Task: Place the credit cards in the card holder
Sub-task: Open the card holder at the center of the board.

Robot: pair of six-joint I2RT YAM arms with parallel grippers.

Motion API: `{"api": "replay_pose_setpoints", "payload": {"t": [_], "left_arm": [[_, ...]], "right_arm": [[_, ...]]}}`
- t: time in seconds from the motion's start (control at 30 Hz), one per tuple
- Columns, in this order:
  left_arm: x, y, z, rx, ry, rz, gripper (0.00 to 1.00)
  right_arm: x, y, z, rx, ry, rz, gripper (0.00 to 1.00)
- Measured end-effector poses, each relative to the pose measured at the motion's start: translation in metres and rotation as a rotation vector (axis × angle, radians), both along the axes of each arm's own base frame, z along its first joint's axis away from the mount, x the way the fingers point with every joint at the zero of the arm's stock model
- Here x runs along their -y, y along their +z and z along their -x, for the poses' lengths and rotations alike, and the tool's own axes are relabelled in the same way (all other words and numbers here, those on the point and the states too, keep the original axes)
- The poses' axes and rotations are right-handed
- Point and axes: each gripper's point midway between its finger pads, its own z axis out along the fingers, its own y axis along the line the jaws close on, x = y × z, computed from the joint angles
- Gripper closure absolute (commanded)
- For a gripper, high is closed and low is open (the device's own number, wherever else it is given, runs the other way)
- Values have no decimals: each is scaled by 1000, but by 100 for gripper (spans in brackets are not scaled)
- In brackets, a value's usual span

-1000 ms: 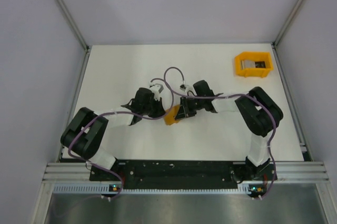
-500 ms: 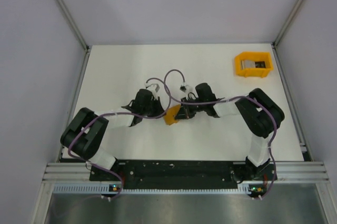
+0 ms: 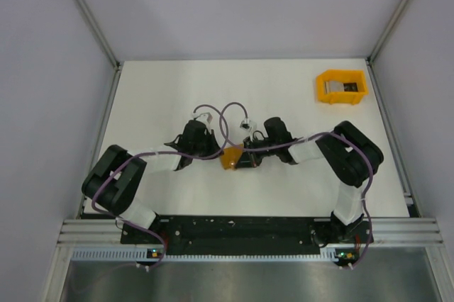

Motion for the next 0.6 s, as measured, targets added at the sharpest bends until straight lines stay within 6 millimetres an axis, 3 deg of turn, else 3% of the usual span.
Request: {"api": "replay_pose_setpoints", "payload": {"t": [0.13,0.17,0.2,0.23,0.27,0.33,0.43,0.6], "left_arm": [[0,0,0,0,1,0,100],[0,0,0,-2,3,1,98],[0,0,1,-5,5,1,93],[-1,0,1,-8,8,1,82],[-2,-1,3,-10,14,3,82],[-7,-2,7,-12,34,5,81],[-15,-2,12,-9,73,11,69],[-22,1,20,-5,102,30,57]], "right_arm": [[2,3,0,15,-6,3,93],[3,5,0,23,-13,7,82],[6,7,0,35,-25,12,77],[9,9,0,43,-38,15,80],[16,12,0,53,-58,21,84],[29,19,1,61,-89,24,75],[51,24,-3,64,-147,45,73],[64,19,-13,27,-239,92,67]]}}
